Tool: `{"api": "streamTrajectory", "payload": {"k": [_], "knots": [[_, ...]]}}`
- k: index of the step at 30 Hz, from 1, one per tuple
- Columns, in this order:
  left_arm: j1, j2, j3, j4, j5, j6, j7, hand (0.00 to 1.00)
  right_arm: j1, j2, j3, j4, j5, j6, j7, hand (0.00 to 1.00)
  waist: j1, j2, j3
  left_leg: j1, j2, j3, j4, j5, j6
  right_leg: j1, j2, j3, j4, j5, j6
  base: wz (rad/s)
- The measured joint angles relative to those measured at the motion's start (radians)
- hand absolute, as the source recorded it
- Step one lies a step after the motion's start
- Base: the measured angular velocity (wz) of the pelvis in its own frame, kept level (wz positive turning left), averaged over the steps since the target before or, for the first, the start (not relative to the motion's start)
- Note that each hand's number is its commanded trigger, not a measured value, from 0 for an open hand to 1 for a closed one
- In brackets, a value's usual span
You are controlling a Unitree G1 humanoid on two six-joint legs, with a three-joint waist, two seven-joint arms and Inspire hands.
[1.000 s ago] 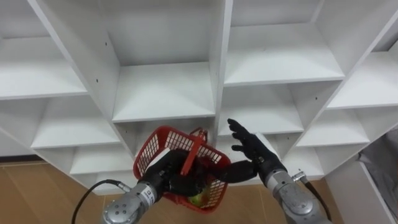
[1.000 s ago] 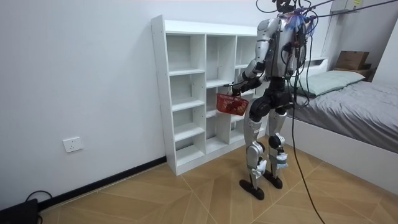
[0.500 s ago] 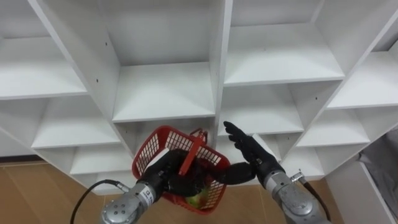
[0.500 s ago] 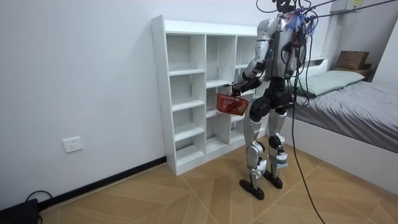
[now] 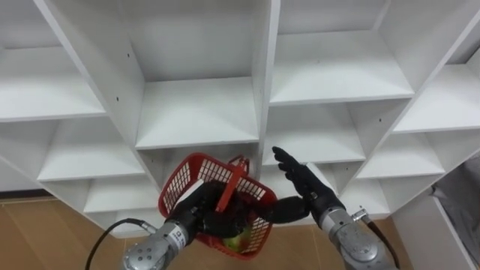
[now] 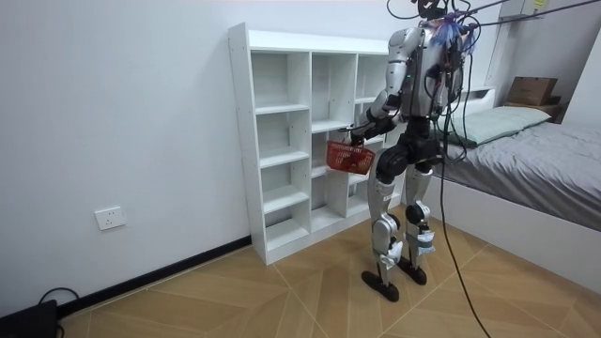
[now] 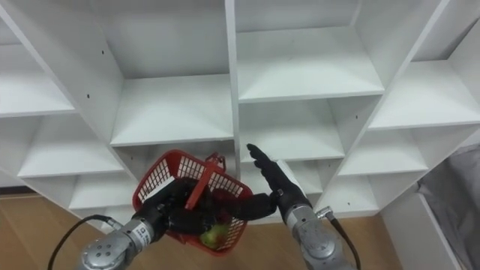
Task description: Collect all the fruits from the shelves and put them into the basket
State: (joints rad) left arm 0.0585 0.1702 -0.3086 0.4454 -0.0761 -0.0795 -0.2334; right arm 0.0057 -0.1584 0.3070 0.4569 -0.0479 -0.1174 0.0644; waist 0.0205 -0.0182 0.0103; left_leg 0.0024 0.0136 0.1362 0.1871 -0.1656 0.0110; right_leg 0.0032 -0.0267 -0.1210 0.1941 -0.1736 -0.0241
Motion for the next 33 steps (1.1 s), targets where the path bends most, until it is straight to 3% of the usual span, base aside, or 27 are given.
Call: {"api": "streamTrajectory", "payload": {"k": [11,18,25,33], "knots": [[0.064,0.0,0.061,0.01,0.0,0.0,0.035,1.0,0.06,-0.002,-0.018,-0.002,-0.017,0.0,-0.006,0.0,0.006,-0.002,-0.0001,0.01,0.0,0.001,-0.005,0.0,0.0,0.016,0.001,0.0,-0.01,0.001,0.001,0.0],[0.084,-0.001,0.106,0.078,-0.001,0.0,0.066,1.0,0.101,-0.002,-0.056,-0.01,-0.053,0.0,-0.059,0.0,0.005,0.002,-0.0016,0.02,-0.001,-0.002,-0.024,0.0,0.0,0.021,0.002,-0.005,-0.012,0.001,0.001,0.02],[0.149,-0.004,0.152,0.107,-0.002,0.0,0.095,1.0,0.142,-0.001,-0.117,-0.035,-0.037,0.0,-0.083,0.0,-0.019,0.001,-0.0034,0.025,-0.007,-0.005,-0.027,0.0,0.0,0.035,-0.004,-0.02,-0.024,-0.001,0.006,0.05],[0.16,-0.005,0.155,0.133,-0.001,0.0,0.099,1.0,0.185,-0.001,-0.163,-0.037,-0.031,-0.004,-0.084,0.0,-0.022,0.001,-0.0041,0.037,-0.011,-0.008,-0.025,0.0,0.0,0.053,-0.008,-0.038,-0.036,-0.002,0.008,0.03]]}}
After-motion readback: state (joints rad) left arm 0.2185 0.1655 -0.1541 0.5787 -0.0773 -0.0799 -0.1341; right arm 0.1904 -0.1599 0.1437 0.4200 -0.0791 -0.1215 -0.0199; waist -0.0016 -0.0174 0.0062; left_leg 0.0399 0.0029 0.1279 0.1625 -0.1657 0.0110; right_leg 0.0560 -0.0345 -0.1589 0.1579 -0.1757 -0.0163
